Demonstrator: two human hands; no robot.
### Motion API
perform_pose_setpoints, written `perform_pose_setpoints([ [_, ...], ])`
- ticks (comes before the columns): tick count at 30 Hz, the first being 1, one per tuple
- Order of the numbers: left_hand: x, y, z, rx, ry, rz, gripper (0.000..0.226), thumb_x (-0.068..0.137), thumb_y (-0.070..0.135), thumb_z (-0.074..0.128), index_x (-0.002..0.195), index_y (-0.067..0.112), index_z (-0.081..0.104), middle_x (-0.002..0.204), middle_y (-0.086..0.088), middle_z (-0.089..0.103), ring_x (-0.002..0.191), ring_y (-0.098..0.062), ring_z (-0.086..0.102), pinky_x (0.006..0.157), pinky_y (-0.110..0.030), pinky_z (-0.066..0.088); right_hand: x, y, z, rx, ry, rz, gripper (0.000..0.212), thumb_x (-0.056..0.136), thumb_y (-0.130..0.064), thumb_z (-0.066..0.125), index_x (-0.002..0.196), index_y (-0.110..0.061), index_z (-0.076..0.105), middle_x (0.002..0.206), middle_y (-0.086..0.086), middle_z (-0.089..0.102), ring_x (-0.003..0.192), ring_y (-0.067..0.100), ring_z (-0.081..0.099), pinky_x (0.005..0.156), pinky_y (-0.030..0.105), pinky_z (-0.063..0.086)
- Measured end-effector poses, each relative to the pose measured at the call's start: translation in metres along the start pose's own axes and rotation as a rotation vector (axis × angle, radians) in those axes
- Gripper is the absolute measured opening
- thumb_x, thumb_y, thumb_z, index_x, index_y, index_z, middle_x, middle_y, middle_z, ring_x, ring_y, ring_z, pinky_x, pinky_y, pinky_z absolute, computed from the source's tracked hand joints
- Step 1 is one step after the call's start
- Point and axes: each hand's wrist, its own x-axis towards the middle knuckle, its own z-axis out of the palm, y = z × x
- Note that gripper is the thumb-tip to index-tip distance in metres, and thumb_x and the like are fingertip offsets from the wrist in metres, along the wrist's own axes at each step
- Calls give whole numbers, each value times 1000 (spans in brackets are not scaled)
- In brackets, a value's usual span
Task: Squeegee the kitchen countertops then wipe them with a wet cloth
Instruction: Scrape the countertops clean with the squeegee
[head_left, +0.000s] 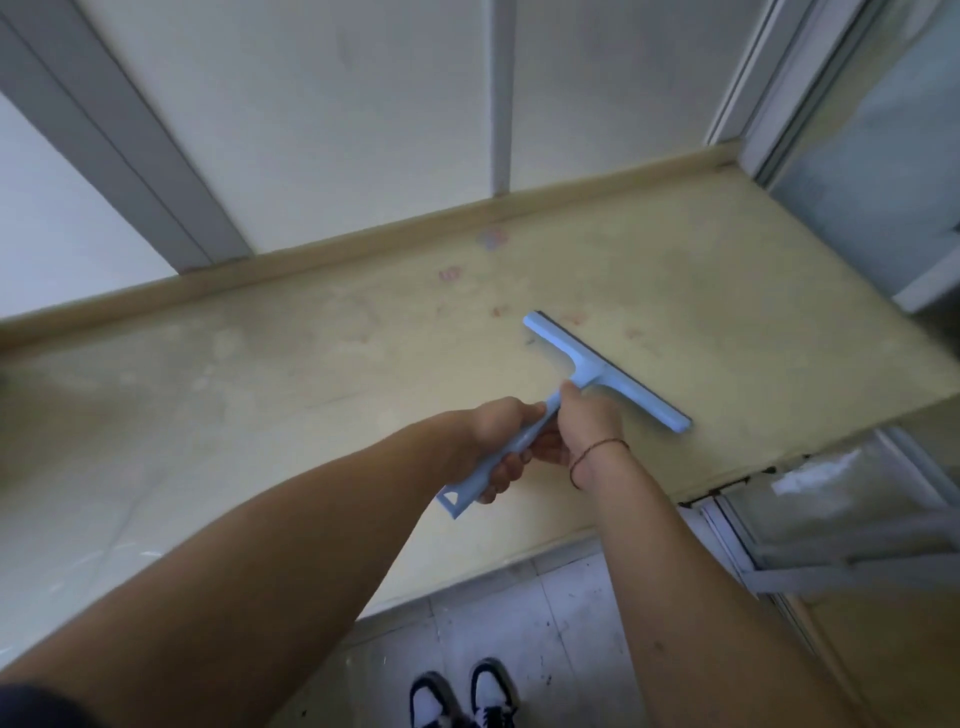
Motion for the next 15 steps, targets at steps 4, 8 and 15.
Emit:
perform_pose_setpoints([
  [4,-5,-10,3,-31,21,-4,56,93,64,28,64,17,39,48,3,35,39,-10,30,50,-20,25,-8,6,1,-3,-25,-2,31,95,-27,47,91,0,62,83,22,70,65,35,70,55,50,59],
  [8,-11,-14,3,-44,48,-8,56,93,64,29,64,17,38,49,3,36,39,-10,30,49,-20,25,-14,7,3,28,-41,-5,29,96,-25,46,91,-1,61,83,20,69,61,32,68,48,39,56],
  [15,-15,-36,-7,-55,28,-1,56,93,64,28,64,17,36,49,2,34,42,-11,28,51,-22,25,-26,18,20,18,-44,-14,28,96,-25,46,85,-3,58,80,23,68,61,34,68,48,40,56],
])
